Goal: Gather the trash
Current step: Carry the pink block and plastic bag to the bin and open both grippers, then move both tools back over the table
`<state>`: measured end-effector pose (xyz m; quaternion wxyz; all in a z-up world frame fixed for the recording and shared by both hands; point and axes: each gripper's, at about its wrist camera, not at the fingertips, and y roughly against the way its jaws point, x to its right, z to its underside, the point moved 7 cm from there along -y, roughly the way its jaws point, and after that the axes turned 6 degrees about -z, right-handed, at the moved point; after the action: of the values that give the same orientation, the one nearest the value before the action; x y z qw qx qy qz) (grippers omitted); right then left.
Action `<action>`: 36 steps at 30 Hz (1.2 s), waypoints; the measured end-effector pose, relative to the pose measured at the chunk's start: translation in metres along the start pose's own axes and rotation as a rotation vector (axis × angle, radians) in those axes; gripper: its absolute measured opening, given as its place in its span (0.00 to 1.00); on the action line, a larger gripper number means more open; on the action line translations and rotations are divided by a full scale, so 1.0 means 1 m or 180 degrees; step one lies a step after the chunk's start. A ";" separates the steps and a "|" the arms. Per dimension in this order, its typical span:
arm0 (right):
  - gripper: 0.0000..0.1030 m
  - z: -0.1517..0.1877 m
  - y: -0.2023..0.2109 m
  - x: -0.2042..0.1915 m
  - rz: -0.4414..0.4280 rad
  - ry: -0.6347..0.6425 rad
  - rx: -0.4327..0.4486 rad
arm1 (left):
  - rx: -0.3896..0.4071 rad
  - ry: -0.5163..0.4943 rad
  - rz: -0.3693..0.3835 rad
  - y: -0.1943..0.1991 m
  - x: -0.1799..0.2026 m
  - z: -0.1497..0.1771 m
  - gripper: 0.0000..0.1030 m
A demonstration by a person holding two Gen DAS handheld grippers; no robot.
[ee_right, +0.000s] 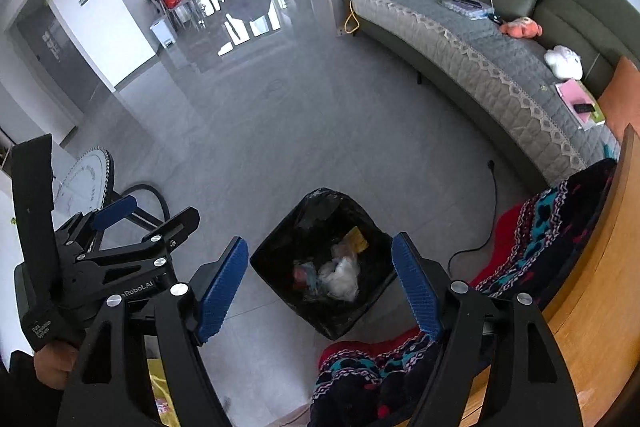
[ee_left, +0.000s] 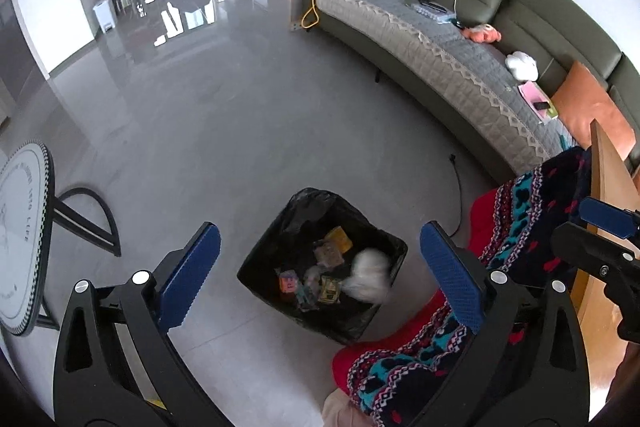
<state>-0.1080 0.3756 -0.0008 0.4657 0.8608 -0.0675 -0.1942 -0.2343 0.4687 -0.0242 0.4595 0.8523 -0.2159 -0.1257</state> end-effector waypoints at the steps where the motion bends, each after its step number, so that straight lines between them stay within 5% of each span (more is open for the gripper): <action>1: 0.73 0.002 0.000 0.002 -0.0003 -0.0027 -0.0006 | -0.0009 -0.0013 0.0003 -0.002 0.002 0.001 0.94; 18: 0.73 0.035 0.064 0.076 0.0148 -0.0593 0.0253 | 0.0108 -0.0506 0.0329 0.017 0.085 0.001 0.94; 36: 0.73 0.128 0.181 0.191 0.0420 -0.1215 0.0678 | 0.0319 -0.1136 0.0814 0.094 0.244 0.047 0.94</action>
<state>0.0277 0.1183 0.0343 0.3627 0.8464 -0.2307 -0.3144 -0.0642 0.2709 0.0253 0.3832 0.8040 -0.4061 -0.2044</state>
